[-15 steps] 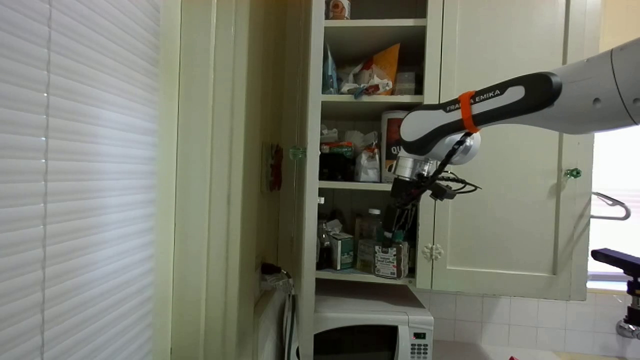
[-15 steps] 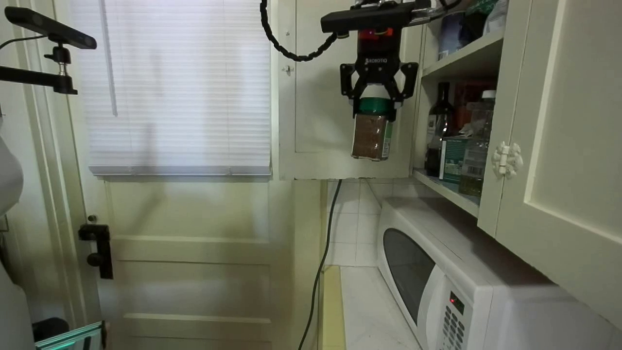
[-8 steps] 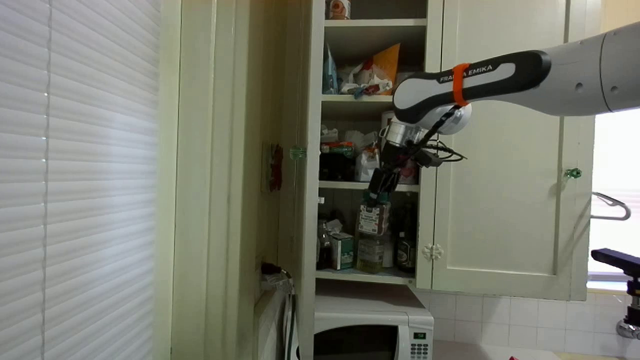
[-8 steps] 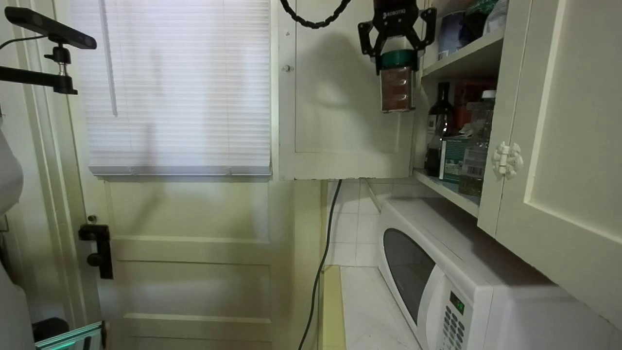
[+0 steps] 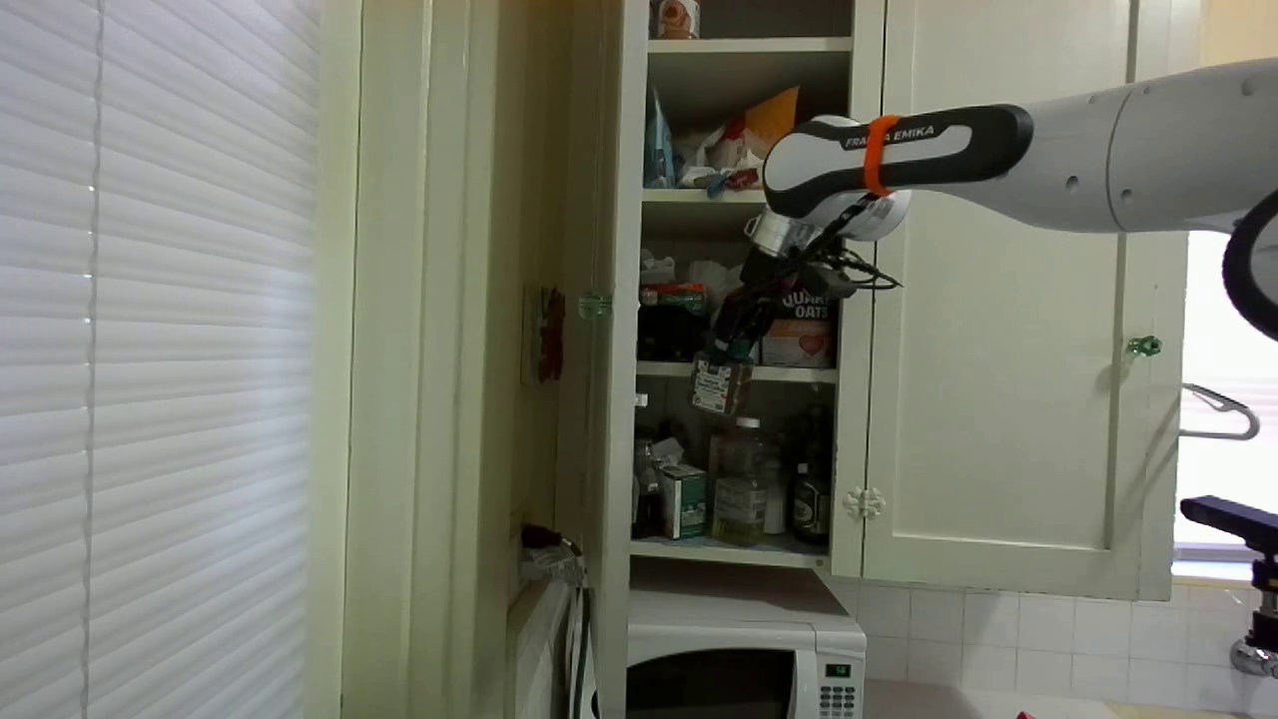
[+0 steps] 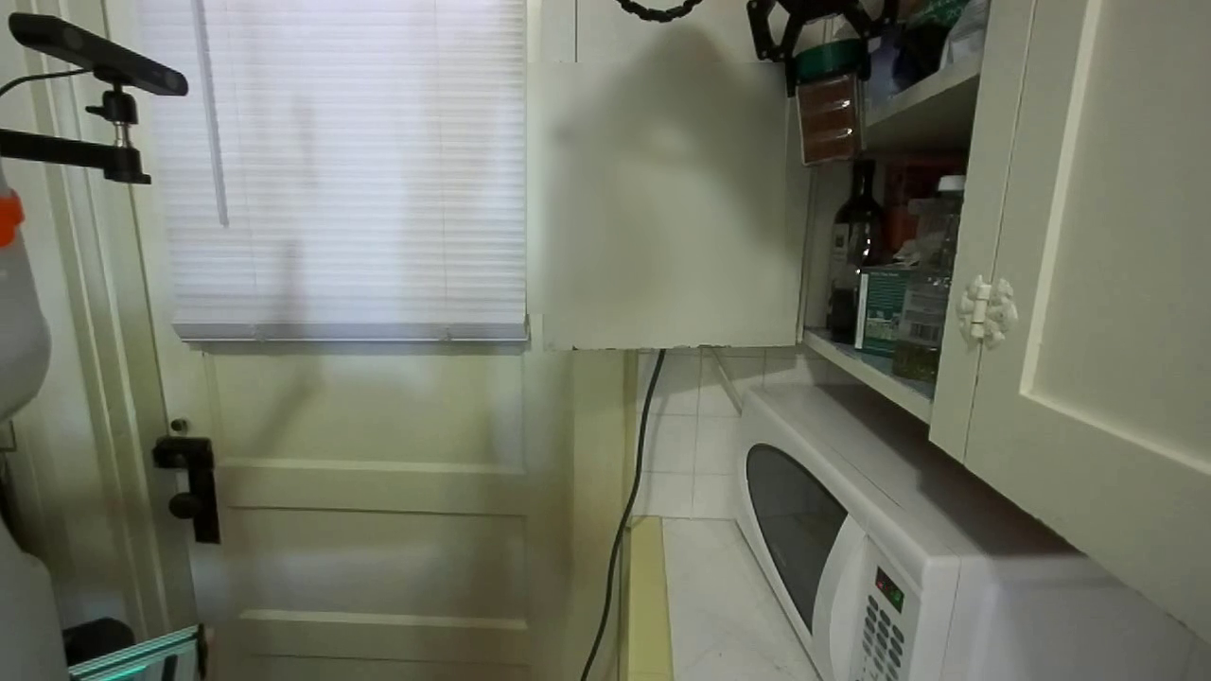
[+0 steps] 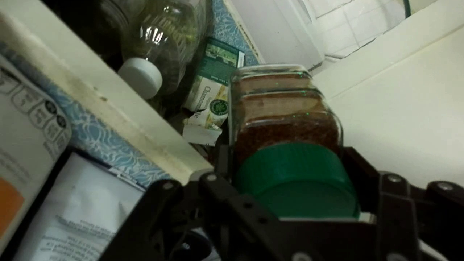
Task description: Move one bottle from the counter to the cabinet's second shelf
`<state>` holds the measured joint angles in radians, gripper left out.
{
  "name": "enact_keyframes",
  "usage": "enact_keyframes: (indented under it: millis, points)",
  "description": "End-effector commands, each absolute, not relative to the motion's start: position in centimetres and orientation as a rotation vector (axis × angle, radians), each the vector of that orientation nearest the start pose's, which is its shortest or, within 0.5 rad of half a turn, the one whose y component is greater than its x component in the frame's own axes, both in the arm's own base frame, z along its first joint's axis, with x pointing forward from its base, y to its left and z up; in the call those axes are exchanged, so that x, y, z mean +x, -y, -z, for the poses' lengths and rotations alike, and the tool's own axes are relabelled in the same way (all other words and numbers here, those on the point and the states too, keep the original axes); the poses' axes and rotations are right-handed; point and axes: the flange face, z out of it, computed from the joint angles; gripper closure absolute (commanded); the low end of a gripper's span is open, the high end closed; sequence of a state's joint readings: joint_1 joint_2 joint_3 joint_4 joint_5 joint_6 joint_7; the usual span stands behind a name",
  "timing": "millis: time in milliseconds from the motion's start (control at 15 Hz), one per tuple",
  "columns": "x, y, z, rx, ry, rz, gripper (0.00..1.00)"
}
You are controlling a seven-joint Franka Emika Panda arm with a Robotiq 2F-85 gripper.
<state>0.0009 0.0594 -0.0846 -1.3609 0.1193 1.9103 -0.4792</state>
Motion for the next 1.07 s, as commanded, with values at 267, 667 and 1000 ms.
enact_keyframes:
  millis: [267, 667, 1000]
  points:
    - [61.4, 3.5, -77.6, -2.894, 0.657, 0.821, 0.5]
    - [62.0, 4.4, -80.1, -2.924, 0.629, 0.867, 0.5]
    - [63.6, 4.1, -79.9, -2.943, 0.629, 0.922, 0.5]
